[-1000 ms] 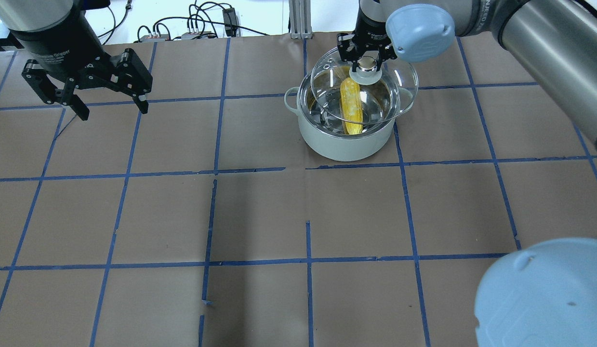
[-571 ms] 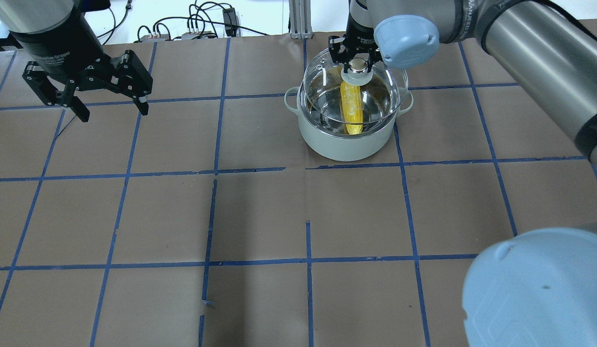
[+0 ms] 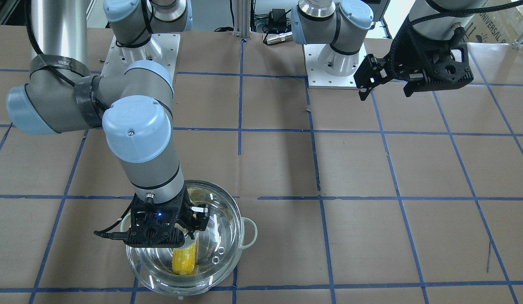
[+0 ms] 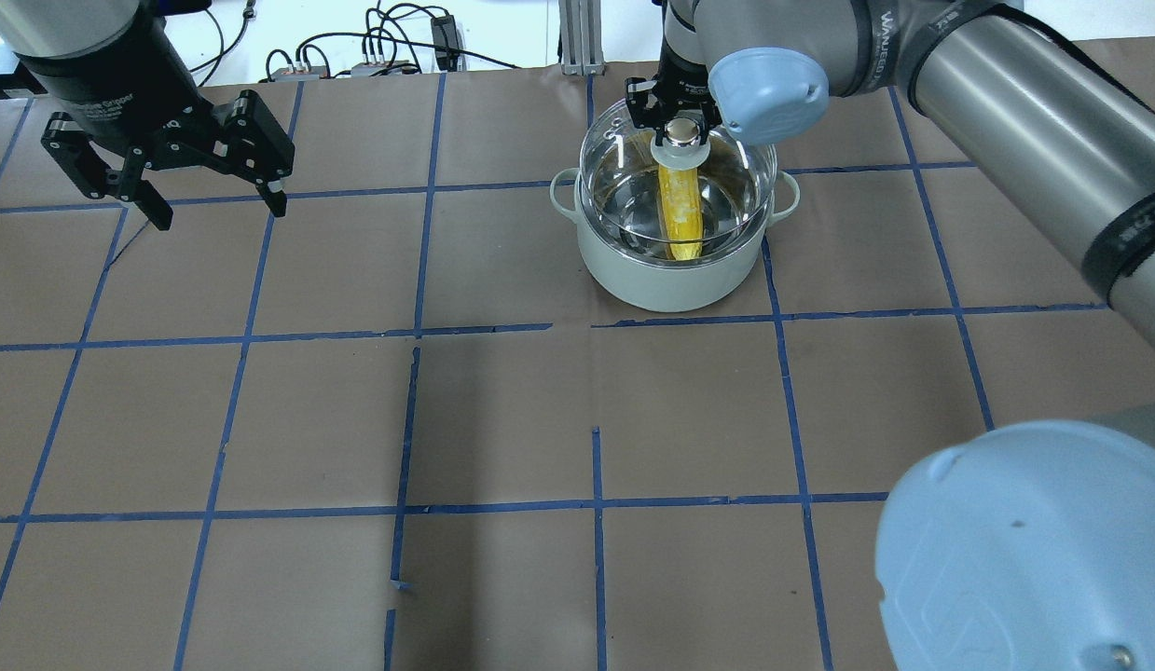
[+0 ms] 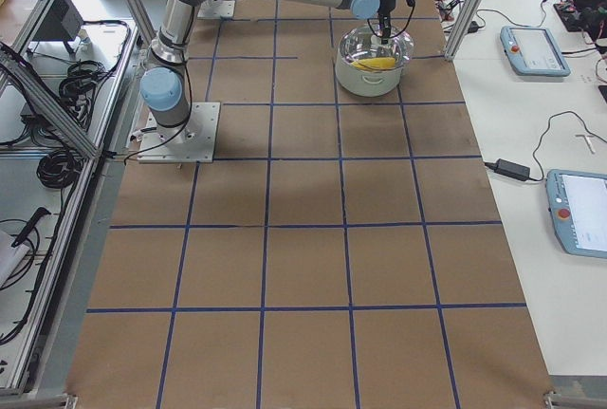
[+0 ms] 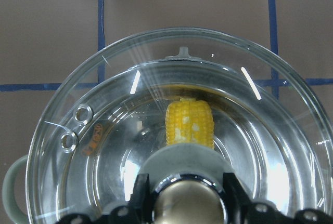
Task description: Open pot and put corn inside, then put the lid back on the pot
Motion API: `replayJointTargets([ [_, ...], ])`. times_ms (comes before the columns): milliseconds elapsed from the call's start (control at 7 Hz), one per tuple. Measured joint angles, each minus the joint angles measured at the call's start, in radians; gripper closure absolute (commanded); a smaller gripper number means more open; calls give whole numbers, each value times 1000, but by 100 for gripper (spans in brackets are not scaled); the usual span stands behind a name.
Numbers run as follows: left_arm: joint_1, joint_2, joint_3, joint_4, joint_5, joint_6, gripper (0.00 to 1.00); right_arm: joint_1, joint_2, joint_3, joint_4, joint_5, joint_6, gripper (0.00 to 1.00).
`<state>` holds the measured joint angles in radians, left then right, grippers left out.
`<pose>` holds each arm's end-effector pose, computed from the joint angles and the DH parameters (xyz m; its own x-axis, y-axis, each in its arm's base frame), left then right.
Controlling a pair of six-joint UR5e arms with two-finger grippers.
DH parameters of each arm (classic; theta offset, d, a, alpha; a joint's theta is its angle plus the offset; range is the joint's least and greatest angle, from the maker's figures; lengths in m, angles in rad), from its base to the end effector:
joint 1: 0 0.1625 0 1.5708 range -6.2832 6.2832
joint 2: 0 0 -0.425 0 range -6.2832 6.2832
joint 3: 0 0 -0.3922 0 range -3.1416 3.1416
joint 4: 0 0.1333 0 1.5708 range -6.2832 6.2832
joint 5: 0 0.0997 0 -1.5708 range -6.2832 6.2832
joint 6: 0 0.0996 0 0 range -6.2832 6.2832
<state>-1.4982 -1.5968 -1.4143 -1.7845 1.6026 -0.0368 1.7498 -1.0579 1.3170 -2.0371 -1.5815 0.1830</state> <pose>-0.0942 -0.4991 0.5309 -0.9937 -0.1064 -0.0347 -0.1089 0.9907 0.0819 0.2558 -0.6709 0.3554 -0.9996 0.0023 -0.0271 0.0078 0.9789 -0.2042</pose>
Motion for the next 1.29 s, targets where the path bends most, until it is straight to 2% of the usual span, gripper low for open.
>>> replayJointTargets([
  [1286, 4, 3, 3, -1, 2, 0, 0, 0, 2, 4, 17, -31, -3, 83],
])
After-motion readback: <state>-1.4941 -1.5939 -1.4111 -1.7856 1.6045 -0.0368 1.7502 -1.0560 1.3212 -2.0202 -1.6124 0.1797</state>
